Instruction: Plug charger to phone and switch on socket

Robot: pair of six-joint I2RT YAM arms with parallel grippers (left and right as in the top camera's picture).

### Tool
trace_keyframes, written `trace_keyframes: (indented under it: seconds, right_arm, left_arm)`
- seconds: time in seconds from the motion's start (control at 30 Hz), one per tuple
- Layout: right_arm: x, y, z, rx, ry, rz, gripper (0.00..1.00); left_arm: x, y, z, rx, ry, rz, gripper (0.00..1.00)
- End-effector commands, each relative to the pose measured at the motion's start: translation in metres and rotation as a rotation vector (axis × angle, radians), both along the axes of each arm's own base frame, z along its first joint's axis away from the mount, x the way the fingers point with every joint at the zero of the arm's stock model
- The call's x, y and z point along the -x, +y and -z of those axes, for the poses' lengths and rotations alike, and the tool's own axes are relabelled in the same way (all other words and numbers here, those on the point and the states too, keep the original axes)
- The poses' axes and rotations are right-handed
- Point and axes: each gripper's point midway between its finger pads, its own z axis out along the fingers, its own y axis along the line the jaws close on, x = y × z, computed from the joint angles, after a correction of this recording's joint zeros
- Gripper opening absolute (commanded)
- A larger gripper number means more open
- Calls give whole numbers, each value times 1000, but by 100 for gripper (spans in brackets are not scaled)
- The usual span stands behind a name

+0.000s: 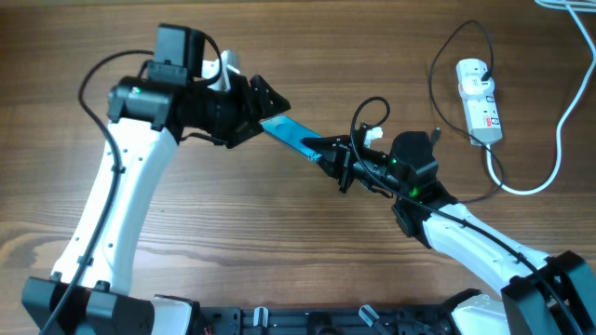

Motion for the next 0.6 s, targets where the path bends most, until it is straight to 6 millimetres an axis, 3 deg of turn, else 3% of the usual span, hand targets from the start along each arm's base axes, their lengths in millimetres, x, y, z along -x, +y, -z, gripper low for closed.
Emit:
trace_keyframes:
  seconds: [0.0, 0.13, 0.47, 0.57]
  right_arm:
    - [0, 2, -13, -22, -35, -9, 4]
    - [0, 2, -13, -22, -35, -9, 4]
    - [0, 2, -14, -22, -36, -9, 4]
    - [0, 2, -14, -22, -36, -9, 4]
  left_arm:
    - [4, -1, 29, 5, 85, -65, 68]
    - [4, -1, 59, 29, 170, -149, 64]
    - [-10, -26, 56, 46, 67, -134, 58]
    - [-6, -27, 66, 60, 131, -189, 48]
